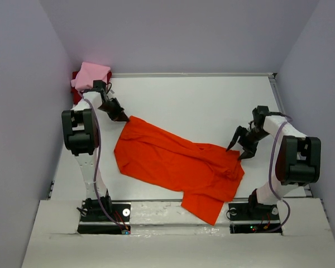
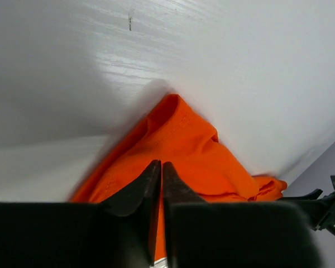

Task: Fold and stack the t-shirts
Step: Fold the flattened tshirt in 1/3 of the way

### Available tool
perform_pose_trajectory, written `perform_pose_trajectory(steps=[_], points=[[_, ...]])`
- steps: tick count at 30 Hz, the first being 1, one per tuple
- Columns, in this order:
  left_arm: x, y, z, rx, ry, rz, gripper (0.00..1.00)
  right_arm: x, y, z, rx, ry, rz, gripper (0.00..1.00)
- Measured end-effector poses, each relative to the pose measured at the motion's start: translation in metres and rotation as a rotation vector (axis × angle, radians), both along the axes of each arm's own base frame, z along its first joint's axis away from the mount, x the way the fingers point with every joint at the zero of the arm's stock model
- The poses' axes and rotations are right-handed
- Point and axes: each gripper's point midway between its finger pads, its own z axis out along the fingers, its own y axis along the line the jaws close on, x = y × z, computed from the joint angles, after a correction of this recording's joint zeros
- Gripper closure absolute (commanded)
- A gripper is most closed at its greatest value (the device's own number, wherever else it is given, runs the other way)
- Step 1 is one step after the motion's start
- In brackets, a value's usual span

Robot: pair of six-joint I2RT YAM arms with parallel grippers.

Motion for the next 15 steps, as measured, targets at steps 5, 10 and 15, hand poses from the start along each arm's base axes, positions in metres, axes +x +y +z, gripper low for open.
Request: perform_pose_trajectory(steps=[5, 10, 15], points=[[-0.004, 0.000, -0.011, -0.009, 0.023, -0.026, 0.53, 0.011, -0.010, -0.001, 0.006, -0.059, -0.045, 0.28], [-0.008, 0.008, -0.019, 0.006, 0.048, -0.029, 0.33, 0.013, -0.032, 0.003, 0.003, -0.110, -0.130, 0.27], [0.000, 0.024, -0.016, 0.035, 0.030, -0.008, 0.25, 0.010, -0.038, -0.001, 0.010, -0.115, -0.150, 0.25]])
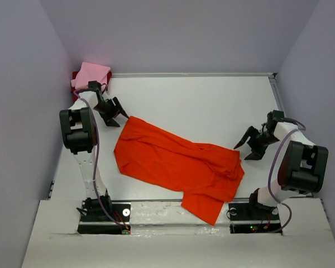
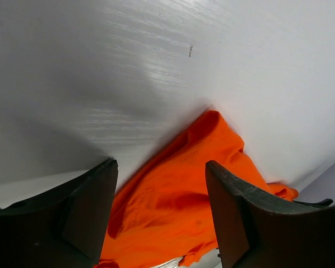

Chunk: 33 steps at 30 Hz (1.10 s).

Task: Fold and stack the t-shirts
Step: Fold the flattened tshirt in 1/3 of the way

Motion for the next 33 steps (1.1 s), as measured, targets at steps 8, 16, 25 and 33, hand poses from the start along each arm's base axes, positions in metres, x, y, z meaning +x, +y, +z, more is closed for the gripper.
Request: perform_pose_trajectory(steps=[8, 16, 25, 33], points=[[0.016, 0.018, 0.012, 0.051, -0.039, 0.011, 0.25, -0.011, 0.008, -0.017, 0.054, 0.034, 0.001, 0.27], [0.015, 0.012, -0.002, -0.005, -0.020, -0.006, 0.27, -0.004, 0.011, -0.025, 0.081, 0.016, 0.003, 0.30], [0.014, -0.006, -0.002, -0.085, -0.041, -0.036, 0.37, 0.004, 0.015, -0.030, 0.123, 0.004, -0.002, 0.52], [0.010, -0.049, -0.004, -0.126, -0.046, -0.123, 0.39, 0.005, 0.017, -0.031, 0.133, 0.001, -0.008, 0.54]])
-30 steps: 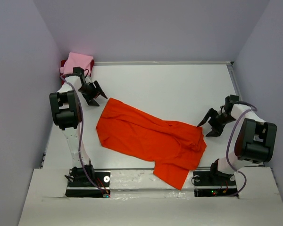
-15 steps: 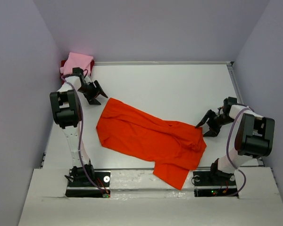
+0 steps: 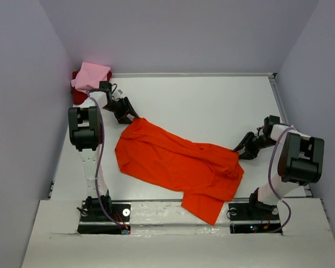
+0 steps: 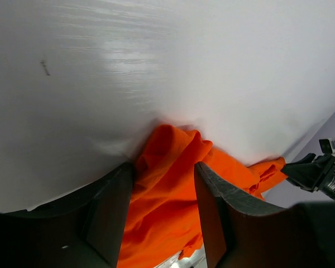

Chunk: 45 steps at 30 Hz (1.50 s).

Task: Fold and stack the t-shirts
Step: Fold the flattened tshirt in 1/3 of the way

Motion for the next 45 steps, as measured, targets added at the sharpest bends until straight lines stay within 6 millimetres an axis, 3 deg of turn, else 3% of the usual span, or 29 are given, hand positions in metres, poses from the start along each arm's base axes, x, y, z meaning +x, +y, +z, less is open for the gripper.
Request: perform_pose_trajectory(steps=[1, 3, 5, 6, 7, 18, 24, 32, 39, 45], points=[[0.000, -0.004, 0.000, -0.003, -0.002, -0.008, 0.41, 0.000, 0.000, 0.000, 0.000, 0.000, 0.000, 0.55], [-0.001, -0.008, 0.000, -0.004, -0.002, -0.017, 0.67, 0.000, 0.000, 0.000, 0.002, -0.001, 0.001, 0.65], [-0.002, -0.008, -0.005, 0.011, 0.002, -0.019, 0.95, 0.000, 0.001, 0.000, 0.004, -0.002, 0.003, 0.86], [-0.003, -0.010, -0.010, 0.005, 0.015, -0.020, 1.00, 0.000, 0.001, 0.000, 0.005, -0.003, 0.004, 0.96], [-0.005, -0.012, -0.010, -0.017, 0.024, -0.024, 1.00, 0.000, 0.001, 0.001, 0.006, -0.002, 0.002, 1.00], [-0.005, -0.010, -0.010, -0.004, 0.046, 0.012, 1.00, 0.009, -0.003, -0.001, 0.003, 0.012, 0.017, 1.00], [-0.005, 0.006, -0.009, 0.049, 0.049, 0.073, 1.00, 0.043, -0.012, -0.001, 0.002, -0.003, 0.017, 1.00], [-0.021, 0.052, -0.009, 0.147, 0.069, 0.216, 1.00, 0.096, -0.018, -0.003, 0.040, -0.034, 0.011, 1.00], [-0.047, 0.066, -0.009, 0.180, 0.100, 0.276, 1.00, 0.141, 0.000, -0.007, 0.054, -0.062, 0.082, 1.00], [-0.052, 0.074, -0.005, 0.208, 0.092, 0.300, 1.00, 0.171, 0.024, -0.005, 0.052, -0.100, 0.147, 1.00]])
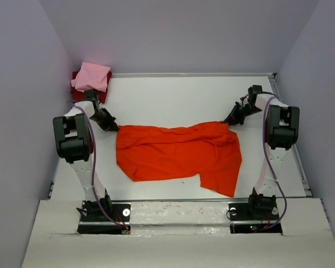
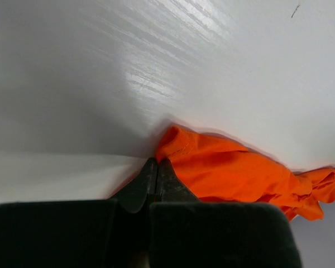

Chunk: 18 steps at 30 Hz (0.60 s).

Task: Fold and stack the t-shirts
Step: Fold the flattened tshirt in 1/3 of the way

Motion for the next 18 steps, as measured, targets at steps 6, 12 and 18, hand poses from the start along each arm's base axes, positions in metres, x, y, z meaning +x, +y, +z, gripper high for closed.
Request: perform_pose_trajectory(steps=[6, 12, 18], points=[[0.005, 0.006, 0.003, 0.015, -0.008, 0.012, 1.00, 0.013, 0.000, 0.001, -0.008, 0.000, 0.008, 1.00], [0.028, 0.017, 0.020, 0.045, -0.073, 0.031, 1.00, 0.029, -0.006, 0.003, -0.040, -0.027, 0.016, 1.00], [0.028, 0.031, 0.018, 0.045, -0.064, 0.061, 1.00, 0.040, -0.007, 0.002, -0.041, -0.043, 0.024, 1.00]])
